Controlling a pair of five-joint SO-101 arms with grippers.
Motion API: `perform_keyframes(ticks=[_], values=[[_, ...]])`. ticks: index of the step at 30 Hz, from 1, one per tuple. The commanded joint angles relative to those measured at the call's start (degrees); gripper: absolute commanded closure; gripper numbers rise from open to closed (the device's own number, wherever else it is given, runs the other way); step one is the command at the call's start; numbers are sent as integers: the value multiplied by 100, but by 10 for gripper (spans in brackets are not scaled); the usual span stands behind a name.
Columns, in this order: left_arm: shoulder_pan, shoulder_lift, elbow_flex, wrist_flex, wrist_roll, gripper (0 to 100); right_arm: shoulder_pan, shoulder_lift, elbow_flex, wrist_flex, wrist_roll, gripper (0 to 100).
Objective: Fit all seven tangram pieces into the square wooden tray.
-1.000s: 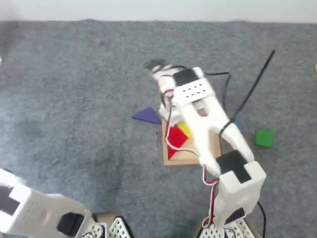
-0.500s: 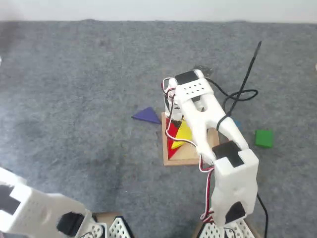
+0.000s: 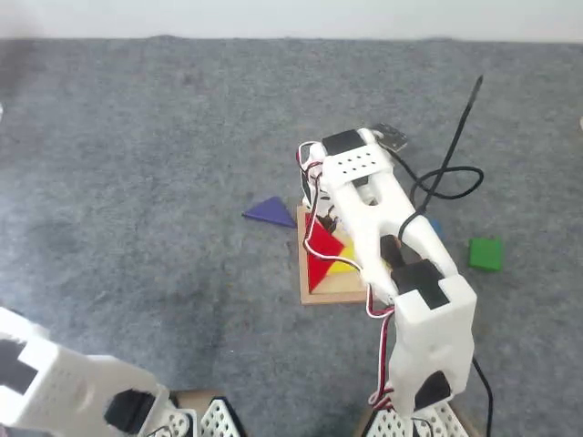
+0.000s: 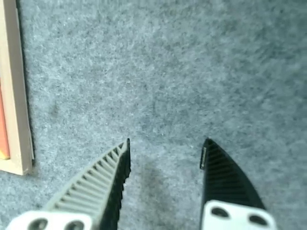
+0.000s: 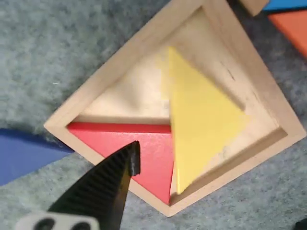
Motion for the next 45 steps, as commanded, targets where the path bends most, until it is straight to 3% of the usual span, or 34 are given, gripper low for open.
perform_keyframes(ticks=[1, 3, 4, 7, 9, 14, 18, 21, 29, 36, 41, 45], values=[[114, 26, -4, -26, -9, 765, -48, -426, -308, -13, 185, 432], [114, 26, 4, -26, -9, 765, -40, -426, -281, 75, 800, 432], [114, 26, 4, -26, -9, 765, -4, -418, -308, 154, 1538, 431], [123, -18, -4, -26, -9, 765, -4, -426, -308, 207, 4905, 434], [123, -26, -13, -26, -9, 765, -31, -426, -308, 163, 6558, 435], [325, -26, -4, -26, -9, 765, 620, -426, -281, 154, 8738, 435], [457, -9, -4, -26, -9, 765, 1508, -426, -264, 189, 10154, 435], [536, 26, -4, -26, -9, 765, 1666, -462, 193, 84, 11033, 435], [563, 26, 22, -26, 0, 765, 1095, -1288, 2303, -1481, 10971, 435], [571, 26, 31, -26, 0, 765, 892, -1464, 3182, -2343, 9960, 435], [536, 26, 31, -26, 0, 765, 875, -1481, 3182, -2712, 8615, 435], [536, 26, 31, -26, 0, 765, 989, -1490, 3200, -2791, 8246, 435]])
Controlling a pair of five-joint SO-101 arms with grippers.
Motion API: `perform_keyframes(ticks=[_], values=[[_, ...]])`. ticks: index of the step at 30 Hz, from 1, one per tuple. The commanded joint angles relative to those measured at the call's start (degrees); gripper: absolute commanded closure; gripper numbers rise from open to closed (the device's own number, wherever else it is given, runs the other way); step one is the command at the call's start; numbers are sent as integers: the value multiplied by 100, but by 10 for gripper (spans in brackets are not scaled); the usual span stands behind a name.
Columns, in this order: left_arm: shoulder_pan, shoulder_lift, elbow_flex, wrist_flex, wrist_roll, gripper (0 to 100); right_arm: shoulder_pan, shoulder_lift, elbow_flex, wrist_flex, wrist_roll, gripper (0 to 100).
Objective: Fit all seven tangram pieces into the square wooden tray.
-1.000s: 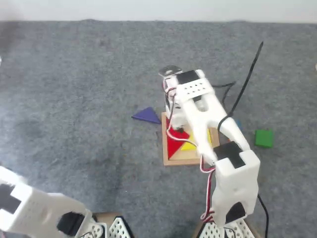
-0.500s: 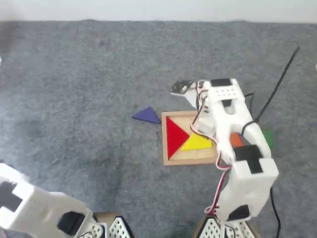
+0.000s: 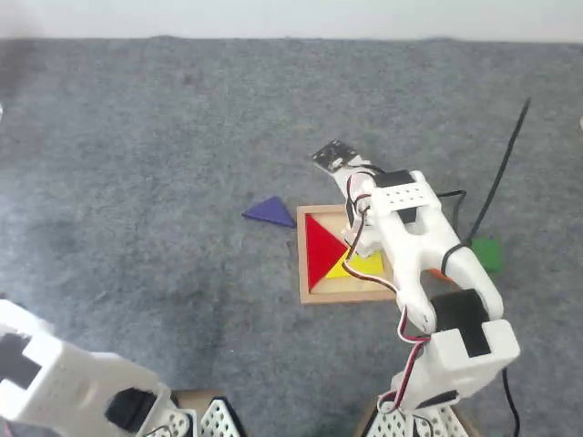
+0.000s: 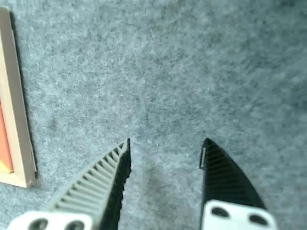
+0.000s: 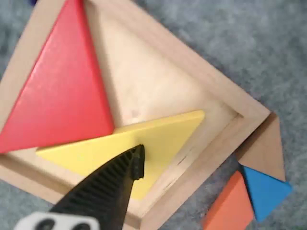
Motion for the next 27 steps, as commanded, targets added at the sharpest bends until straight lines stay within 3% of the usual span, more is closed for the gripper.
perform_keyframes(ticks=[1, 27], values=[[229, 9, 40, -26, 9, 765, 75, -22, 18, -268, -387, 435], [229, 9, 48, 9, 9, 765, -207, -822, -53, -418, -475, 435]])
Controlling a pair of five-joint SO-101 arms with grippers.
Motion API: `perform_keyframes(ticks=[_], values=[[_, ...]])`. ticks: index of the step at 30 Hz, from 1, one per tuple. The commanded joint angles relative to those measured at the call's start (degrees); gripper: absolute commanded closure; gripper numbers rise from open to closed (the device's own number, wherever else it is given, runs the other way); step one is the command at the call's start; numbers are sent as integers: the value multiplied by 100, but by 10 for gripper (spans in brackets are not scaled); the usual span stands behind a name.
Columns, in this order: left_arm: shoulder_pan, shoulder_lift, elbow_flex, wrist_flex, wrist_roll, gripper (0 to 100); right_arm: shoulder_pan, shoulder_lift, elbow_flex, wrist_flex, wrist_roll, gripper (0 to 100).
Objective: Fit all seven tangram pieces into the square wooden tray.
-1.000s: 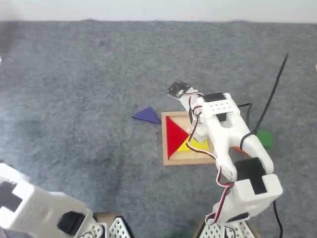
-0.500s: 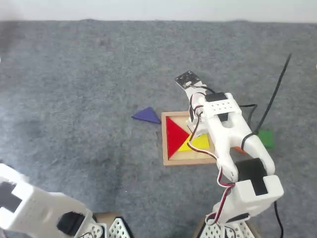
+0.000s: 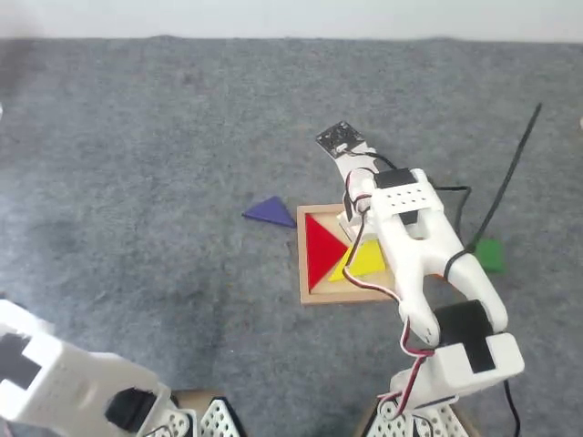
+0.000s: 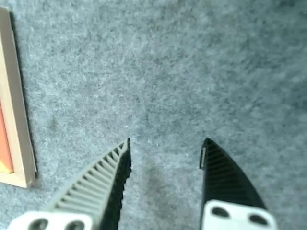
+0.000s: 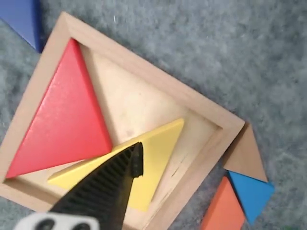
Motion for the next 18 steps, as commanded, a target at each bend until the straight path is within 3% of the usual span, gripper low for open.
perform_keyframes(ticks=[1, 9, 18], values=[[229, 9, 48, 9, 9, 765, -101, -171, -79, -277, -62, 435], [220, 9, 48, 18, 9, 765, -171, 901, -598, -303, -70, 435], [237, 9, 48, 18, 9, 765, 796, 224, -431, -180, -97, 435]])
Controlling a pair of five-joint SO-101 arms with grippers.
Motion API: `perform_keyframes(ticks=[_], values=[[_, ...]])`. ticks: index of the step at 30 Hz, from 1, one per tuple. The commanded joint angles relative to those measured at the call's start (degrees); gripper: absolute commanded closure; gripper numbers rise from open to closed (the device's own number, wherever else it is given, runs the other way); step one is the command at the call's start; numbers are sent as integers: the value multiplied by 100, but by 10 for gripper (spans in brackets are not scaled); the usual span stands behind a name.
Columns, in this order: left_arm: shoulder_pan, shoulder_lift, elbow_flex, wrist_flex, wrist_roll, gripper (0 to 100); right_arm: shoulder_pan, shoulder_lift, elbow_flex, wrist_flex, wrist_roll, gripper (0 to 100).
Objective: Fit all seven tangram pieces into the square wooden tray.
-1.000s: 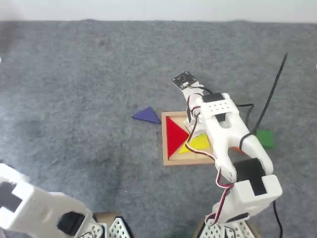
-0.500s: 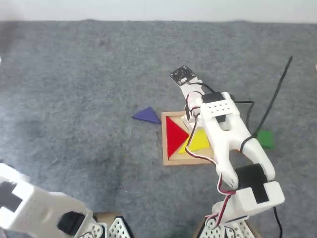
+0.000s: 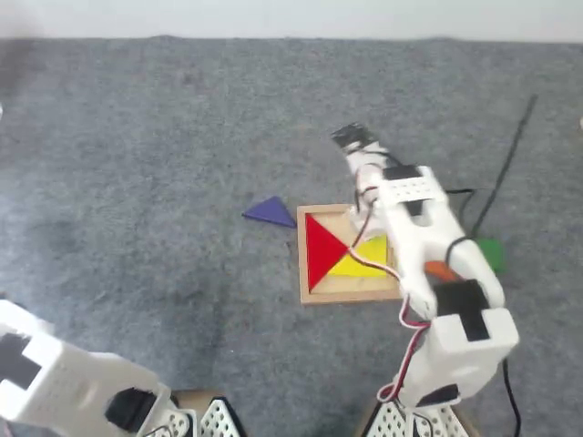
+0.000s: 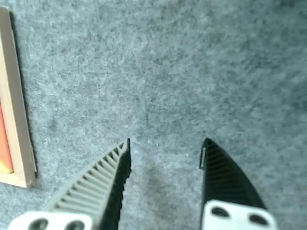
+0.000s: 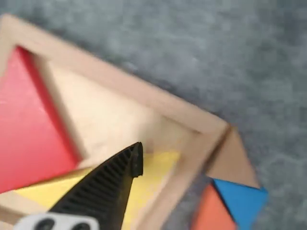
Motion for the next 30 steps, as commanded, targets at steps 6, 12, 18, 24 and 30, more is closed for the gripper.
perform_keyframes(ticks=[6, 12, 18, 24, 30], values=[[229, 9, 48, 18, 9, 765, 470, -734, 360, 57, 70, 435], [229, 9, 48, 18, 9, 765, 127, -716, 651, -40, 44, 435], [220, 9, 48, 0, 9, 765, 92, -769, 914, -22, 35, 435], [220, 9, 48, 0, 9, 765, 75, -778, 1081, -31, 26, 435], [220, 9, 48, 0, 9, 765, -13, -778, 1090, 57, -141, 436]])
